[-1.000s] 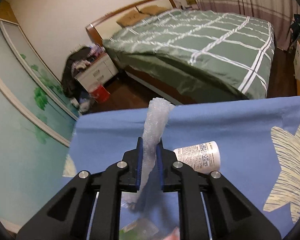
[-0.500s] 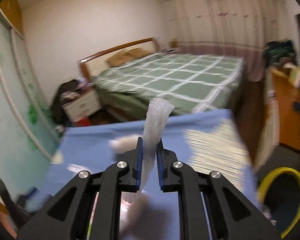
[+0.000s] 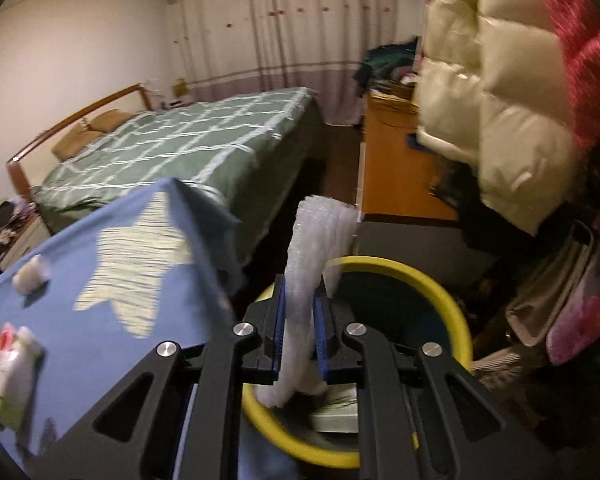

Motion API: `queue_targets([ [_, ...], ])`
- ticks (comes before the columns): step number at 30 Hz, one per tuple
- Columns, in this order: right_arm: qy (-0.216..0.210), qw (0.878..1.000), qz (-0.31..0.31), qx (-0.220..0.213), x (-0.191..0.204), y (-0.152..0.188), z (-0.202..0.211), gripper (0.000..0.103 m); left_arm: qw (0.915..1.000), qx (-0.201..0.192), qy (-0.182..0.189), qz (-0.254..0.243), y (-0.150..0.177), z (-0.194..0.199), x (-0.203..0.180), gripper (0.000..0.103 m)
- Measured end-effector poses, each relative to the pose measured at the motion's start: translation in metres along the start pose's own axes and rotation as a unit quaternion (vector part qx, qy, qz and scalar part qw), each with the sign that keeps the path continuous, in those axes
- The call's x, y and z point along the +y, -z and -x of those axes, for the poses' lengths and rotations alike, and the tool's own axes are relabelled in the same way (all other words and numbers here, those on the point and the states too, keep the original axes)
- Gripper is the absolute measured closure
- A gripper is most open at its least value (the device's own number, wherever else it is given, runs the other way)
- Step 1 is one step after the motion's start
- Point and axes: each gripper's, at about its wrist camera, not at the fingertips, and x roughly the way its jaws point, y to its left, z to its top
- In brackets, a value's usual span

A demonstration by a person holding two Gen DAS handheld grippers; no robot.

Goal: Collect trash
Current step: 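Carry the foam sleeve into the yellow bin and open the right tool, then grasp the brown square container with the left tool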

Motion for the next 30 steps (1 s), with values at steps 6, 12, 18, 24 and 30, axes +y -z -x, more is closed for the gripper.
queue_targets([
  [6,0.021,1.0,-0.005,0.014,-0.023,0.004,-0.016,0.089,0.9997,0.021,0.01,-0.006,0.007,0.006,-0.009,0.01],
  [12,0.023,1.0,0.0,0.01,-0.019,0.011,-0.021,0.066,0.9991,0.036,0.003,-0.023,0.015,0.01,-0.025,0.01],
  [18,0.01,1.0,0.001,0.011,-0.015,0.012,-0.017,0.066,0.9975,0.054,0.01,-0.043,0.023,0.007,-0.043,0.01],
  [24,0.006,1.0,-0.007,0.015,-0.019,0.013,-0.015,0.066,0.995,0.067,0.033,-0.066,0.026,0.005,-0.067,0.01],
  [30,0.001,1.0,-0.011,0.019,-0.022,0.014,-0.016,0.066,0.992,0.088,0.033,-0.084,0.025,-0.007,-0.081,0.01],
])
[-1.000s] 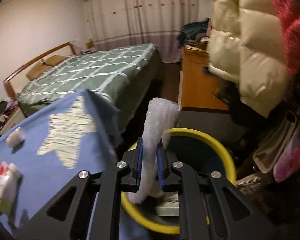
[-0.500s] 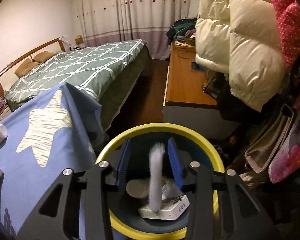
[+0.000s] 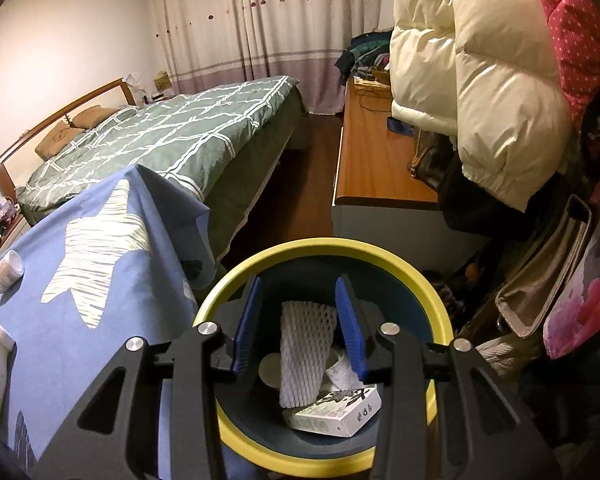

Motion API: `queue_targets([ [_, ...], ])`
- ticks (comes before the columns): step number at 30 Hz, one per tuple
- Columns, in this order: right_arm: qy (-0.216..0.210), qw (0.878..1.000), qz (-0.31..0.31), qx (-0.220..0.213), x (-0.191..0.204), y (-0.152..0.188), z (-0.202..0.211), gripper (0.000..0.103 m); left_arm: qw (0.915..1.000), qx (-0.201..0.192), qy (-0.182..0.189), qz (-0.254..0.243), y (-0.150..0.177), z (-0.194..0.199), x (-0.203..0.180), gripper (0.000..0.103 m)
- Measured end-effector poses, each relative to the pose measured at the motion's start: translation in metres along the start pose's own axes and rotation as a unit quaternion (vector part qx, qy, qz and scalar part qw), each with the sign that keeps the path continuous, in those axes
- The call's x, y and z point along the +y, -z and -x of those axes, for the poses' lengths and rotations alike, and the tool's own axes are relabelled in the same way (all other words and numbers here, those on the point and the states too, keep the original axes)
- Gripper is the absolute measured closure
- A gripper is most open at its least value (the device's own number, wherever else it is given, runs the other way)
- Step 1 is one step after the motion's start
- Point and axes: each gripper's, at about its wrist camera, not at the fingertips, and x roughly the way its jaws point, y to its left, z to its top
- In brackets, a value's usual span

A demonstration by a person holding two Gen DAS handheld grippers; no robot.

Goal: Collect trash
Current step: 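Grasp the brown square container with the left tool, then carry the brown container over the bin and open the left tool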

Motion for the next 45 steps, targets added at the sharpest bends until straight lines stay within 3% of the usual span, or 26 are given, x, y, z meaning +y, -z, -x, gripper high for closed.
queue_targets([
  [5,-0.005,1.0,0.001,0.003,0.001,0.002,-0.002,0.066,0.9999,0.012,0.004,-0.003,-0.003,-0.008,-0.002,0.014],
  [12,-0.007,1.0,-0.002,0.007,-0.001,0.004,-0.003,0.066,0.9992,0.025,0.024,0.021,-0.004,-0.016,0.008,0.035],
  [20,-0.009,1.0,-0.001,0.008,-0.001,0.005,-0.003,0.066,0.9994,0.015,0.013,0.029,0.005,-0.004,0.024,0.037],
  [27,-0.013,1.0,0.002,0.01,0.003,0.008,0.0,0.066,0.9996,-0.013,0.016,0.02,0.012,0.037,0.022,0.037],
  [36,-0.022,1.0,-0.003,0.005,-0.006,0.013,0.016,0.066,0.9952,-0.048,0.079,-0.033,0.001,0.088,-0.036,0.037],
  [45,-0.029,1.0,0.005,0.01,-0.037,0.031,0.041,0.066,0.9758,-0.047,0.177,-0.119,-0.02,0.095,-0.153,0.037],
])
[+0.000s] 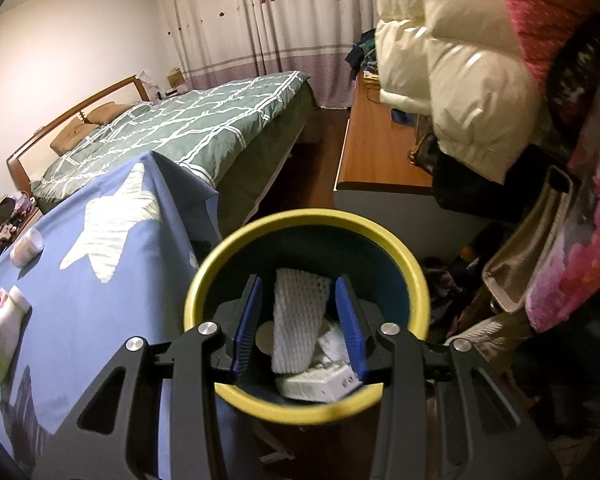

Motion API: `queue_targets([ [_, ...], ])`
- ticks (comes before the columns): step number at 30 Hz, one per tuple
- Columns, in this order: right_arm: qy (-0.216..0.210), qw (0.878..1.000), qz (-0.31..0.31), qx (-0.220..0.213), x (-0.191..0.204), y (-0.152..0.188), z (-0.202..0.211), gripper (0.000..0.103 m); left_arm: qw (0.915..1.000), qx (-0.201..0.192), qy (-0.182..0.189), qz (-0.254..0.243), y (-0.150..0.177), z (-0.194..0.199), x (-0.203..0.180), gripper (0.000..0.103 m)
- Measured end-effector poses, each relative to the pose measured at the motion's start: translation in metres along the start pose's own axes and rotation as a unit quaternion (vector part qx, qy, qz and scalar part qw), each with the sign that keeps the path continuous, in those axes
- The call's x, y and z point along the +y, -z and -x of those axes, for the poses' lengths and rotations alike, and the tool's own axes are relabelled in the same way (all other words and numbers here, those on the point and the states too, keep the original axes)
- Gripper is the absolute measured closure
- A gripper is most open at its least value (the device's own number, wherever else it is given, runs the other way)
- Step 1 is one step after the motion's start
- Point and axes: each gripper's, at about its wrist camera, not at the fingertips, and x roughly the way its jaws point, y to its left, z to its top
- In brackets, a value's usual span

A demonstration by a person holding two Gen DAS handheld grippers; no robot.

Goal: Collect trash
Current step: 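Carry the brown container over the bin and open the left tool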

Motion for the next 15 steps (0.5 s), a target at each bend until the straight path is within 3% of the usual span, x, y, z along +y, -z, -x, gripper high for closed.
queue_targets([
  [8,0.007,1.0,0.001,-0.001,-0.035,0.015,0.022,0.066,0.995,0.022,0.073,-0.064,-0.041,-0.062,-0.108,0.037],
  [15,0.019,1.0,-0.013,0.0,-0.064,0.021,0.032,0.066,0.9906,0.03,0.099,-0.089,-0.07,-0.117,-0.18,0.037],
])
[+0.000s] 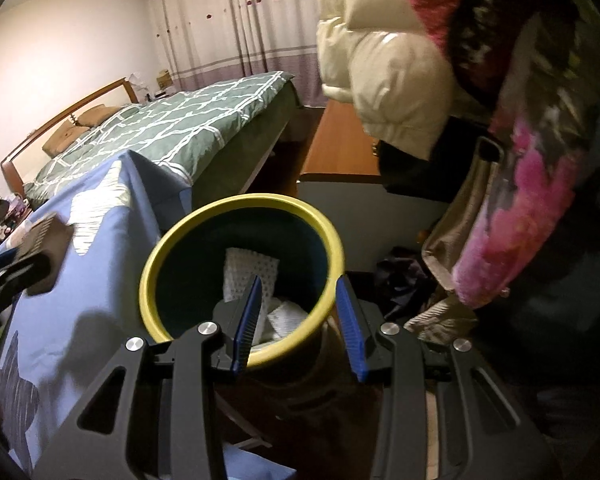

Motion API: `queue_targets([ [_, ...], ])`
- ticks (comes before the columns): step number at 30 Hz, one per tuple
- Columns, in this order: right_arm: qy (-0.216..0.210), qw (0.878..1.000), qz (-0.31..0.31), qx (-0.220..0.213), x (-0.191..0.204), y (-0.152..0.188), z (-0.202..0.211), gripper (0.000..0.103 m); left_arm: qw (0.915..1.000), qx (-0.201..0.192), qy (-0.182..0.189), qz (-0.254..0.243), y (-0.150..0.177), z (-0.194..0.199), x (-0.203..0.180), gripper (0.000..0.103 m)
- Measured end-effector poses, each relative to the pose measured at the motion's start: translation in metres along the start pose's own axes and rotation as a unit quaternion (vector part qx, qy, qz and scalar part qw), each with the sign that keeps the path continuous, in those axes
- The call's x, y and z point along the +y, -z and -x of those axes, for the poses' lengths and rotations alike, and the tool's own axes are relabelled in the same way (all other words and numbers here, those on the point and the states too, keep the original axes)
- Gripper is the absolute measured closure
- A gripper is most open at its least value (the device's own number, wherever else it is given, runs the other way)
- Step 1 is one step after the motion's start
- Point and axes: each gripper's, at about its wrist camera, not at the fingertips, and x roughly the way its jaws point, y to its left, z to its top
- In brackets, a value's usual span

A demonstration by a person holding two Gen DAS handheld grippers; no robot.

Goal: Collect trash
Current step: 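Carry the brown container over the bin and open the left tool, then move the right tool back over the table toward the white bottle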

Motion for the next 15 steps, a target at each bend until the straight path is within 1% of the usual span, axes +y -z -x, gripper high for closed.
queue_targets([
  [2,0.003,1.0,-0.002,0.003,-0.006,0.001,0.001,0.066,0.9999,0.008,0.009,-0.002,-0.01,-0.018,-0.012,0.037],
  [6,0.006,1.0,-0.004,0.007,-0.014,0.002,0.0,0.066,0.9998,0.017,0.01,-0.01,-0.023,-0.046,-0.029,0.036],
  [7,0.006,1.0,-0.004,0.007,-0.015,0.002,-0.001,0.066,0.9997,0.019,0.01,-0.01,-0.024,-0.051,-0.031,0.033],
  [8,0.008,1.0,-0.004,0.009,-0.016,0.002,-0.002,0.065,0.9997,0.021,0.007,-0.008,-0.027,-0.057,-0.033,0.028],
  [9,0.008,1.0,-0.004,0.009,-0.015,0.002,-0.003,0.065,0.9998,0.019,0.004,-0.007,-0.027,-0.06,-0.033,0.021],
  [12,0.007,1.0,-0.003,0.012,-0.015,0.002,-0.004,0.065,0.9999,0.012,-0.003,-0.001,-0.028,-0.063,-0.031,0.019],
  [15,0.005,1.0,0.0,0.013,-0.01,0.002,-0.005,0.065,0.9999,0.007,-0.001,0.013,-0.026,-0.051,-0.017,0.019],
])
